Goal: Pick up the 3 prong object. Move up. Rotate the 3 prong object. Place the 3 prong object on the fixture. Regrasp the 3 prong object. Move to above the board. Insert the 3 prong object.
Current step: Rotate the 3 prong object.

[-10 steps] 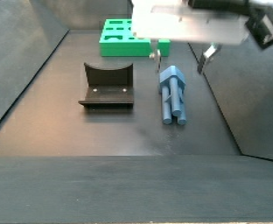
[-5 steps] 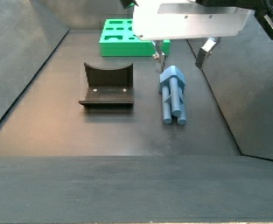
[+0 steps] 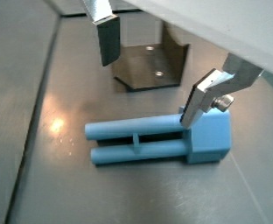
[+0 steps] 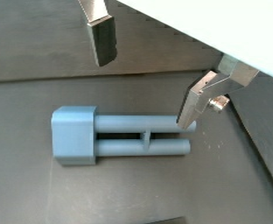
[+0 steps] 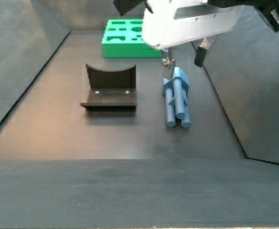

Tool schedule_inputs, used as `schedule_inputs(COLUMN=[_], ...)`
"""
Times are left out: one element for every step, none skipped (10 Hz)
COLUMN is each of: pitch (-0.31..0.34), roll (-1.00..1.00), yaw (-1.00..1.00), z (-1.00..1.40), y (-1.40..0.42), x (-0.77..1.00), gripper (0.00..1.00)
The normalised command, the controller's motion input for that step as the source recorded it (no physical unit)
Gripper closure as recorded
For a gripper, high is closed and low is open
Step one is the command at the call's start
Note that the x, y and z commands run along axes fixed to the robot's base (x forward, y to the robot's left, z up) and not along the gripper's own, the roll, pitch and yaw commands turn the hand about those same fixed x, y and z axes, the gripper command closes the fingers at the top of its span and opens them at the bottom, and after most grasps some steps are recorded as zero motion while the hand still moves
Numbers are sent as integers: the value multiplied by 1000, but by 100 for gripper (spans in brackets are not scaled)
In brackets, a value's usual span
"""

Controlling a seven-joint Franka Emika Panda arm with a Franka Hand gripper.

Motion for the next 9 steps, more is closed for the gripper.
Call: schedule_inputs(pitch=[-3, -3, -3, -3, -4, -4, -4, -4, -4], roll=[1, 1, 1, 1, 1, 1, 1, 1, 1], yaw=[1000, 1000, 1000, 1000, 1000, 1000, 1000, 1000, 1000], z=[-42, -41, -40, -40, -40, -40, -39, -39, -39], y=[6, 6, 5, 5, 5, 5, 5, 5, 5], x=[35, 35, 35, 35, 36, 36, 36, 36, 36], gripper=[0, 0, 0, 0, 0, 0, 0, 0, 0])
